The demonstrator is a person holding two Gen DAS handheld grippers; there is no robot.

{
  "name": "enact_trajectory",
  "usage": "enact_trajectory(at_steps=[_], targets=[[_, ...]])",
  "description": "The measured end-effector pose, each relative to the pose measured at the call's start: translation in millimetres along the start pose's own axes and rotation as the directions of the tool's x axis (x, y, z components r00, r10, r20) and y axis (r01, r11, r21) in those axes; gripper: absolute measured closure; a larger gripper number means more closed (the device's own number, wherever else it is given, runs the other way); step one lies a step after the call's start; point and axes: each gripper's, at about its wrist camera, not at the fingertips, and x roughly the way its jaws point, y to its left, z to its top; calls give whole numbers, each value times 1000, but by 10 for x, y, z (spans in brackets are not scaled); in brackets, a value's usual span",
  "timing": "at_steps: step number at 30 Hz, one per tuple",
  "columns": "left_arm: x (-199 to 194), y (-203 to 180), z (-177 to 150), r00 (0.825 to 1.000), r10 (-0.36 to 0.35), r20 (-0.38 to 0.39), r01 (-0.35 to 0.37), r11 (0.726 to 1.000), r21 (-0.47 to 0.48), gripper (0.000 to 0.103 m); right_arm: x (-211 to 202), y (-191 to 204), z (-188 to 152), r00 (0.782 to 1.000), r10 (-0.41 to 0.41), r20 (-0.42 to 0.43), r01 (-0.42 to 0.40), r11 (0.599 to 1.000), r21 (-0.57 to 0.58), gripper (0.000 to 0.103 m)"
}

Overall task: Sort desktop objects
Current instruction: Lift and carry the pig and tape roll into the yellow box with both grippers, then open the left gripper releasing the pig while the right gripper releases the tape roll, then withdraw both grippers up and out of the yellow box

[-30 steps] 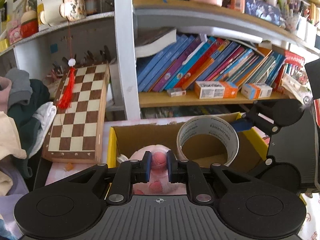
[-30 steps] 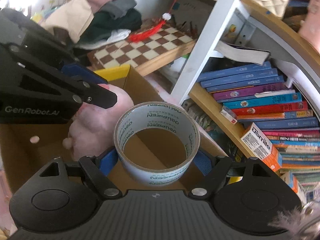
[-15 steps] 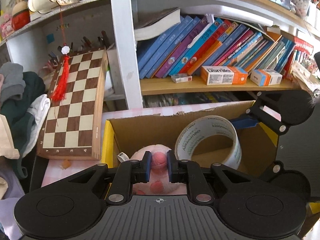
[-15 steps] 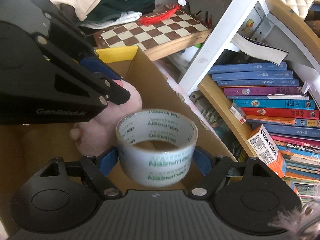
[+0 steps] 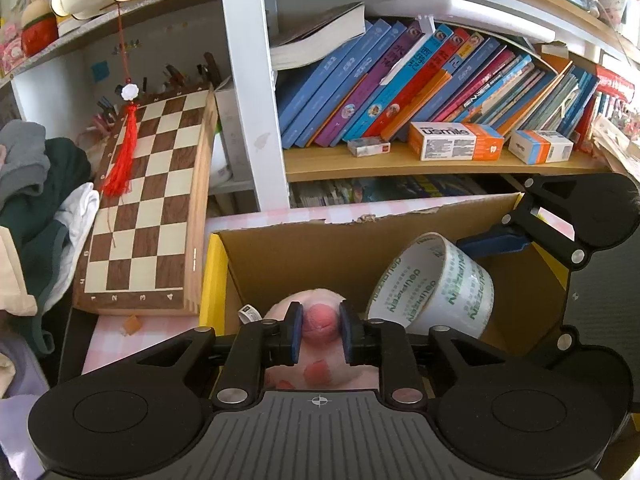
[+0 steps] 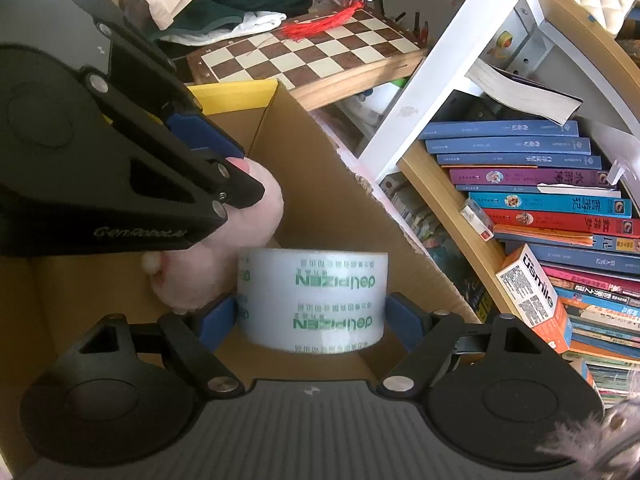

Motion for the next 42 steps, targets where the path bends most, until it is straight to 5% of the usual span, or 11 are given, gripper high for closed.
enact_trajectory(at_steps=[2, 4, 7, 21, 42], targets=[[7, 0, -1, 1000, 10, -11, -10, 1000, 2, 68, -1, 9, 1, 1000, -1, -1, 1, 1000, -7, 18], [-8, 2, -12, 1000, 25, -11, -25, 1000, 6, 44, -10, 13, 1, 1000, -13, 3, 13, 1000, -7, 11], [-81, 15, -23, 999, 35, 10, -35, 999, 5, 30, -27, 5, 2, 1000, -14, 7, 14, 1000, 0, 6], [-706, 69, -45, 987, 52, 151, -49, 999, -22, 17, -451, -15, -21, 996, -48, 70, 44, 998, 52, 3], [-1633, 120, -505, 956, 98, 276, -81, 994, -70, 15, -1354, 327, -182, 963, -136, 231, 90, 976, 200, 3]])
